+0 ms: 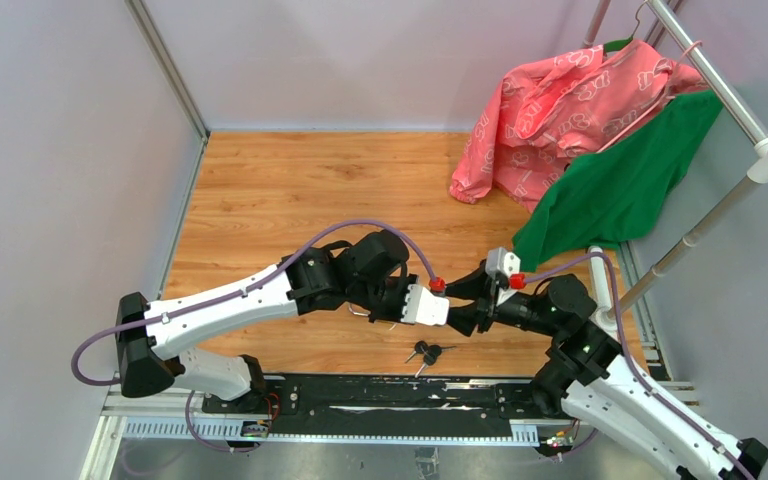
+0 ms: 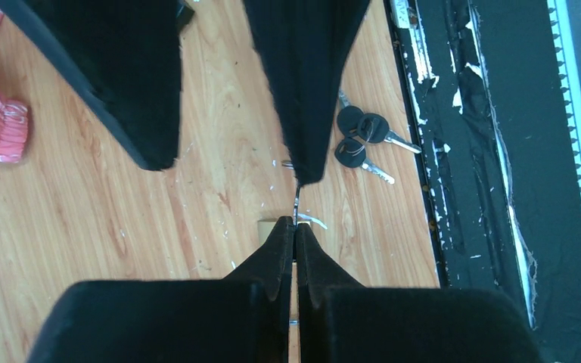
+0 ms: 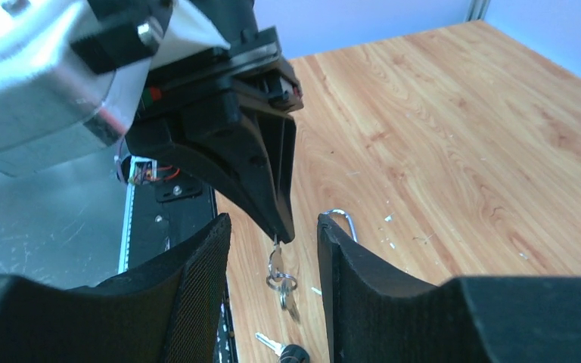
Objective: Unlock with the key
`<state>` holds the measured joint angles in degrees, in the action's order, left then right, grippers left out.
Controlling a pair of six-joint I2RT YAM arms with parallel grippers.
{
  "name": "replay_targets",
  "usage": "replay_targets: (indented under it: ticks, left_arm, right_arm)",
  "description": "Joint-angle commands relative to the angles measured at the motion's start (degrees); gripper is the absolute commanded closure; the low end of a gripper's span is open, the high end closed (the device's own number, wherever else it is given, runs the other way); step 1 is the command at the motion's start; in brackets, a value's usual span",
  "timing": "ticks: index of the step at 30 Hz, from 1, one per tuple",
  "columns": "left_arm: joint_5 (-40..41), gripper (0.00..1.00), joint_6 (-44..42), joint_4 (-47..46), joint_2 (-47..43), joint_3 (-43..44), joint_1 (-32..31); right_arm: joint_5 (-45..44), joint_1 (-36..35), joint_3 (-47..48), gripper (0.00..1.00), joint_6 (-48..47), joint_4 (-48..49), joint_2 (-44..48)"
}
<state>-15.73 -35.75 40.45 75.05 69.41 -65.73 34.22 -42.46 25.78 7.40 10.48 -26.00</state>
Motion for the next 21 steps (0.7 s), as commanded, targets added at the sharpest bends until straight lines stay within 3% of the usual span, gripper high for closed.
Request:
replay_targets:
  ticks: [1, 10, 21]
  left_arm:
    - [-2.1, 1.0, 1.3, 1.1, -0.9, 1.5, 0.4]
    - [-3.2, 1.0, 2.0, -0.4, -2.8, 0.2, 0.9]
    - [-3.3, 1.0, 1.4, -0.8, -4.2, -1.4, 1.0]
  right_arm:
    - [-4.7, -4.8, 1.6, 0.52, -6.1, -3.2, -1.4]
    - [-14.1, -14.4, 2.9, 0.59, -15.0, -5.1, -5.3]
    - [-17.0, -16.1, 3.1, 0.72, -16.9, -5.3, -8.3]
